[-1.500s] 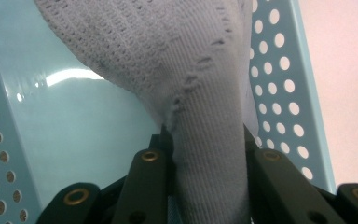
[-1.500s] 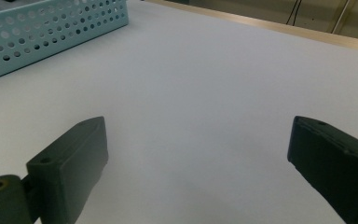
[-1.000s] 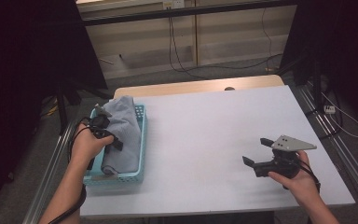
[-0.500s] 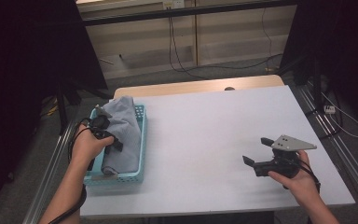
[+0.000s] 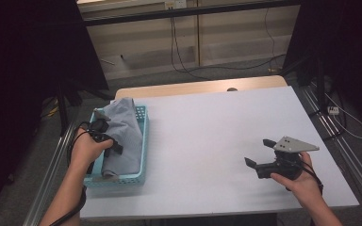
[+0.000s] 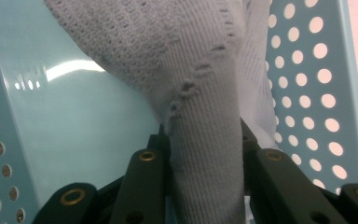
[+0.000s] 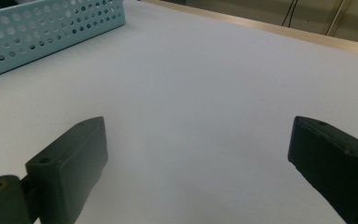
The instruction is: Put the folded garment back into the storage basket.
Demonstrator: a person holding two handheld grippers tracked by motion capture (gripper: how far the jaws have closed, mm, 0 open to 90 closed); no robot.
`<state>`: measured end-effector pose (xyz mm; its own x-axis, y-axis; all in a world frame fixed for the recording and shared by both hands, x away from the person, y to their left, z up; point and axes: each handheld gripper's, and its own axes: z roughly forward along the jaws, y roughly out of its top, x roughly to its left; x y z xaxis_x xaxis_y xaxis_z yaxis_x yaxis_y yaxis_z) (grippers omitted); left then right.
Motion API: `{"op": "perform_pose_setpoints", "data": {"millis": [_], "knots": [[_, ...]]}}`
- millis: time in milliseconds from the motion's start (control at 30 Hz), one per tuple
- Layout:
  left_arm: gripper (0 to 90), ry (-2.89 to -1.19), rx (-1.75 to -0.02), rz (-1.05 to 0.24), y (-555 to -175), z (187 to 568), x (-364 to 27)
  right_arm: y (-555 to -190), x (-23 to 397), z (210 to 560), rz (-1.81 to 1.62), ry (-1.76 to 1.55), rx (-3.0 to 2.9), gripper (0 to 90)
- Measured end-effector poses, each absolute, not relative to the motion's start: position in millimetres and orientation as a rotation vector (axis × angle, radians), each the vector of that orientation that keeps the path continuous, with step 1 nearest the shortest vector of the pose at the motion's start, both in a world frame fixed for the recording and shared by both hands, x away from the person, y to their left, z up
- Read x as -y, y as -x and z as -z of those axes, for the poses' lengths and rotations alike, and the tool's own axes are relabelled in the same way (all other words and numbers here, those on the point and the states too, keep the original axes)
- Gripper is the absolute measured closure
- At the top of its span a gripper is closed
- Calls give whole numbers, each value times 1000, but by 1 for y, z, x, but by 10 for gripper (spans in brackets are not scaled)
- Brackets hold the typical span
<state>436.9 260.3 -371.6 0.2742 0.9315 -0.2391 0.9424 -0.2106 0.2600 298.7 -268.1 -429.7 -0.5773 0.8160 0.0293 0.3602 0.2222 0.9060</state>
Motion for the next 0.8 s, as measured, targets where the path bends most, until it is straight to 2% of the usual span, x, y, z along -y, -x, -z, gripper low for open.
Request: {"op": "perform_pose_setpoints", "data": {"millis": [133,633,800], "knots": [[663,-2200,-1694,23,-437,372,-262,-298,268,429,-1329,-1080,-2042,45],[568,-2159,-1711,10,-436,373,-265,-299,268,430,-1327,-1079,-2049,45],[512,-2161,-1696,1,-436,373,-269,-300,268,430,-1329,-1082,-2045,45]]}}
